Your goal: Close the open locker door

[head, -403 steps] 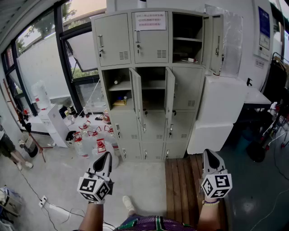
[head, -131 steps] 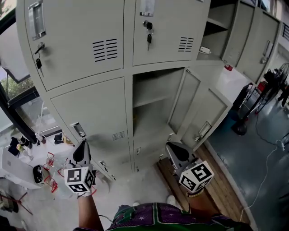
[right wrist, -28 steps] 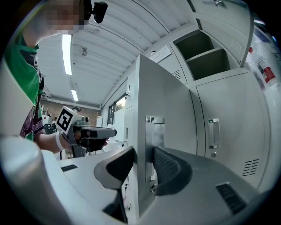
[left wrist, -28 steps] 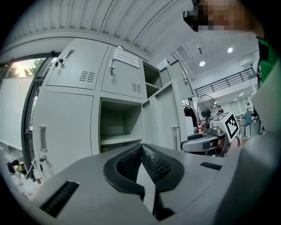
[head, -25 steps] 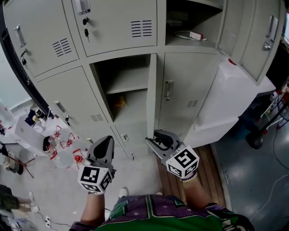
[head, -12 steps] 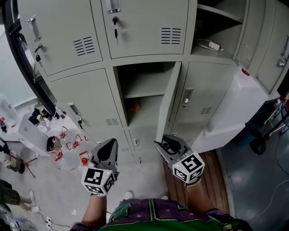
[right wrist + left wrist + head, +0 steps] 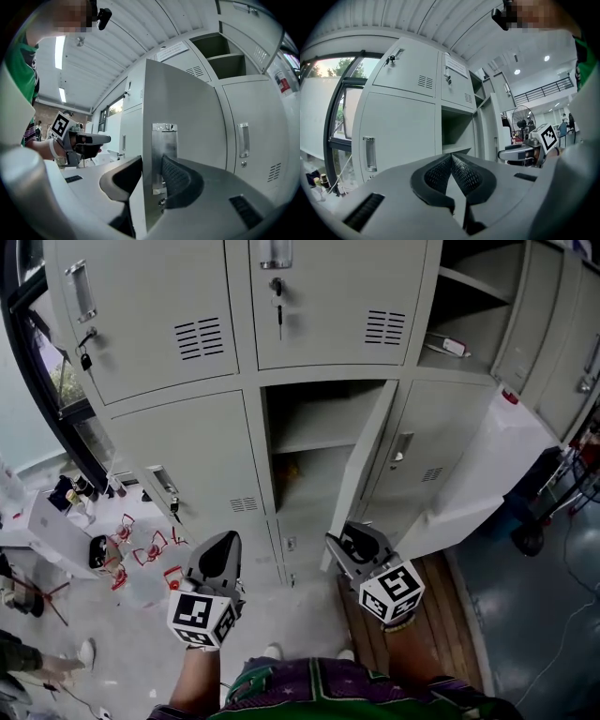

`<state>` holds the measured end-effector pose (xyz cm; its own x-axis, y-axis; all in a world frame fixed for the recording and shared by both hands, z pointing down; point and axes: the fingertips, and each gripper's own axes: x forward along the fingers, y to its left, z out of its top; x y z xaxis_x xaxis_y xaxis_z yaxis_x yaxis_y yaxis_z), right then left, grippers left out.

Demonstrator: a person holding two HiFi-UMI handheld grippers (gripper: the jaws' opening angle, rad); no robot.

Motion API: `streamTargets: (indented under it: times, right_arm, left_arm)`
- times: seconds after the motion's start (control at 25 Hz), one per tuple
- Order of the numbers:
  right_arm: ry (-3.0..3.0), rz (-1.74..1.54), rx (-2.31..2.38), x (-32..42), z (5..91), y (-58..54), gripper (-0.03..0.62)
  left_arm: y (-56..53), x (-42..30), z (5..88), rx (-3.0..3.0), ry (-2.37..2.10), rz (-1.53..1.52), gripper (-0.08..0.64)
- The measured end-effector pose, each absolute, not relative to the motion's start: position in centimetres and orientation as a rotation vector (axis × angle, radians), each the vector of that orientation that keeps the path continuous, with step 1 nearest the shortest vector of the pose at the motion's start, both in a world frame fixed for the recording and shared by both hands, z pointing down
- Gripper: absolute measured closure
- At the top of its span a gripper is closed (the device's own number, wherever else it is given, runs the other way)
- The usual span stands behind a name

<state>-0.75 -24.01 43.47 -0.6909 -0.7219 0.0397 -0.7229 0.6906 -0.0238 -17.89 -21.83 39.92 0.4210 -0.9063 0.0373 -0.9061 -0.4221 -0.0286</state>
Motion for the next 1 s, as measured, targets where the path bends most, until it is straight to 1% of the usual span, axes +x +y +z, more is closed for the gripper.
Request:
streamTargets:
  times: [0.52, 0.76, 1.0]
  right_arm:
    - [-2.782, 0.041, 1.439, -4.5, 43.4, -26.3, 0.448]
    - [-2.752, 0.043, 1.466, -5.4, 43.3, -27.1, 0.448]
    - [-2.757, 0.046, 1.420, -6.5, 43.2, -28.1, 0.448]
  left_arm:
    - [-25.3, -23.9, 39.8, -2.776, 1.432, -0.070, 0.538]
    - [-26.3, -24.5, 40.3, -2.834, 1.347, -0.088, 0.538]
    - [-27.3, -23.4, 40.1, -2.841, 1.356, -0.068, 0.538]
